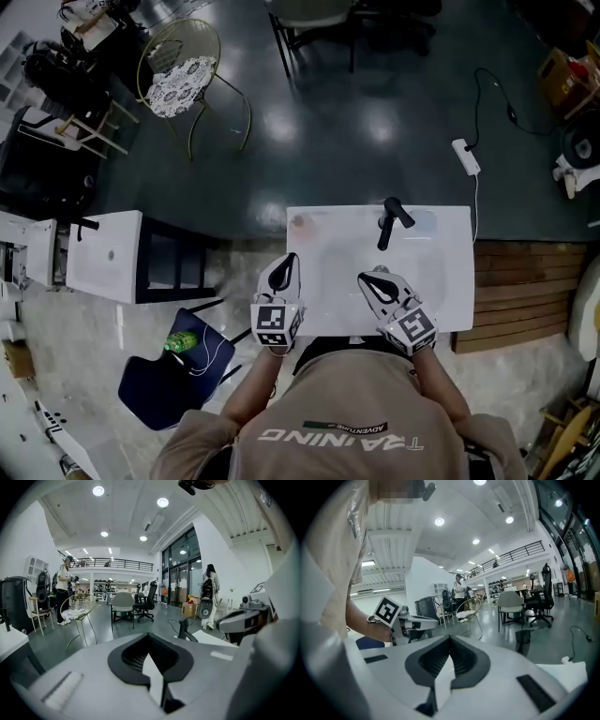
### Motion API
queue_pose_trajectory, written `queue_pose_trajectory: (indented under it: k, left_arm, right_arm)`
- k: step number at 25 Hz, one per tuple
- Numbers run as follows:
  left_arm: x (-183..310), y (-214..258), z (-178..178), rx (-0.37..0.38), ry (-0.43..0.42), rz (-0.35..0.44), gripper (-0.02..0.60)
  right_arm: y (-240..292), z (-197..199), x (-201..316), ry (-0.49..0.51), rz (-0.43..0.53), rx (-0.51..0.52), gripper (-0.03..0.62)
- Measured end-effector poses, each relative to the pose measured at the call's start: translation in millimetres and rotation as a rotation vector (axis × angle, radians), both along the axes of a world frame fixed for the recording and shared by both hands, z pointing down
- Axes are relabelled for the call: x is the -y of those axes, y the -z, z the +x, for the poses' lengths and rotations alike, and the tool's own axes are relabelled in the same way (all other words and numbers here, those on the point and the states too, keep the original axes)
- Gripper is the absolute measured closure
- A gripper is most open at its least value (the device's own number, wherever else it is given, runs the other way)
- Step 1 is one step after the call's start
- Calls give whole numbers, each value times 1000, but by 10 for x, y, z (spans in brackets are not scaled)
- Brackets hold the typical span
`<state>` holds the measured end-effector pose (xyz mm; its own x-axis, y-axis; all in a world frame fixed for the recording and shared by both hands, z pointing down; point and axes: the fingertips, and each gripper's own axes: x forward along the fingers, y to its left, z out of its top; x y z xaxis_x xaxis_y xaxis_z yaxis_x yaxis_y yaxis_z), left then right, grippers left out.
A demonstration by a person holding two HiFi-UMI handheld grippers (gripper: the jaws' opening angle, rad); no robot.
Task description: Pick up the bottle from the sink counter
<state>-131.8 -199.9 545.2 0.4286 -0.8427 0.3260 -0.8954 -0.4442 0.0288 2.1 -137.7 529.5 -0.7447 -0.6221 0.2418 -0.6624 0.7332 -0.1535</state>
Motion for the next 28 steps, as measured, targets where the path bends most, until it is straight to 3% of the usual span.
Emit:
queue_pose_trajectory:
  k: [5, 14, 28]
  left_arm:
    - [-32, 0, 74, 28, -10, 33, 574]
    - [-151, 94, 88, 81, 72, 39, 574]
    - [-155, 141, 105, 89, 85, 51, 573]
  right_arm:
    - [-20, -24, 98, 12, 3, 26, 586]
    - [32, -19, 228, 117, 17, 69, 586]
    - [-28, 164, 260, 78, 14, 49, 588]
